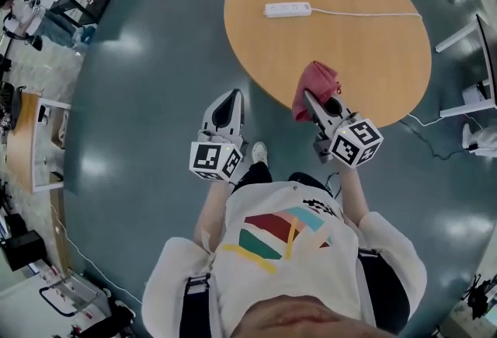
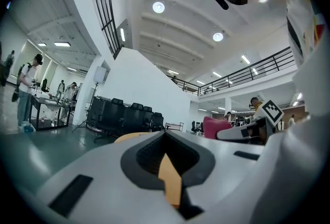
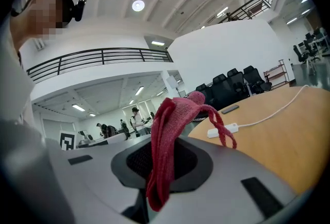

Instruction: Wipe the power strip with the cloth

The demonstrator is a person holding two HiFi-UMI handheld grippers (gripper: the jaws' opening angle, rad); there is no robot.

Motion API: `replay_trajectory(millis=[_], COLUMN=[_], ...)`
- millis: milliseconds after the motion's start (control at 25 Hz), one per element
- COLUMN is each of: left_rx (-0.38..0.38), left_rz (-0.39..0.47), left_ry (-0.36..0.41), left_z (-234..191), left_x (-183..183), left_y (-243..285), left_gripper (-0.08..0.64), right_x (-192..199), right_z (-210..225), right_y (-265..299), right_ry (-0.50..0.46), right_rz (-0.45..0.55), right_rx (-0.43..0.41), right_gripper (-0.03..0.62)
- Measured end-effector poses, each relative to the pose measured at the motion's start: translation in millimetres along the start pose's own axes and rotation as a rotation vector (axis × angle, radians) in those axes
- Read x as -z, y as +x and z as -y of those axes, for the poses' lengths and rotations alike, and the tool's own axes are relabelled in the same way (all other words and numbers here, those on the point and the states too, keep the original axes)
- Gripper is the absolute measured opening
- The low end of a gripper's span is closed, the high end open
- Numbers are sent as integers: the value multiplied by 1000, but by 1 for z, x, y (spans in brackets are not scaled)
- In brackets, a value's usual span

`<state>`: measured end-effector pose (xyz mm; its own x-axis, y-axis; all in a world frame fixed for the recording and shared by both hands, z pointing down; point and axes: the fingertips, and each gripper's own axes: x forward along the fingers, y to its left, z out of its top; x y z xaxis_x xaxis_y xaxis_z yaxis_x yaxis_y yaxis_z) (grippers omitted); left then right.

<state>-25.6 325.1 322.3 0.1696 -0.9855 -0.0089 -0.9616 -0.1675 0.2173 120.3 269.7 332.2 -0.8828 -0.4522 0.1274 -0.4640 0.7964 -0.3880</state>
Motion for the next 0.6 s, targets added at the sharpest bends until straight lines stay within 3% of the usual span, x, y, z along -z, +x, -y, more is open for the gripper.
replay_trajectory(millis=[200, 360, 600], left_rx=[51, 102, 166], left_rz=[-31, -64, -78], left_ry=[6, 9, 31], left_z=[-74, -75, -91], left_x=[-14, -8, 5], left_y=[69, 124, 205], left_gripper=[43, 43, 42], right_x=[-19, -29, -55], right_z=[21, 59, 119], right_y=[81, 101, 148], right_ry=[18, 44, 58], right_rz=[4, -27, 2], right_rx=[39, 67, 65], right_gripper=[38, 38, 38])
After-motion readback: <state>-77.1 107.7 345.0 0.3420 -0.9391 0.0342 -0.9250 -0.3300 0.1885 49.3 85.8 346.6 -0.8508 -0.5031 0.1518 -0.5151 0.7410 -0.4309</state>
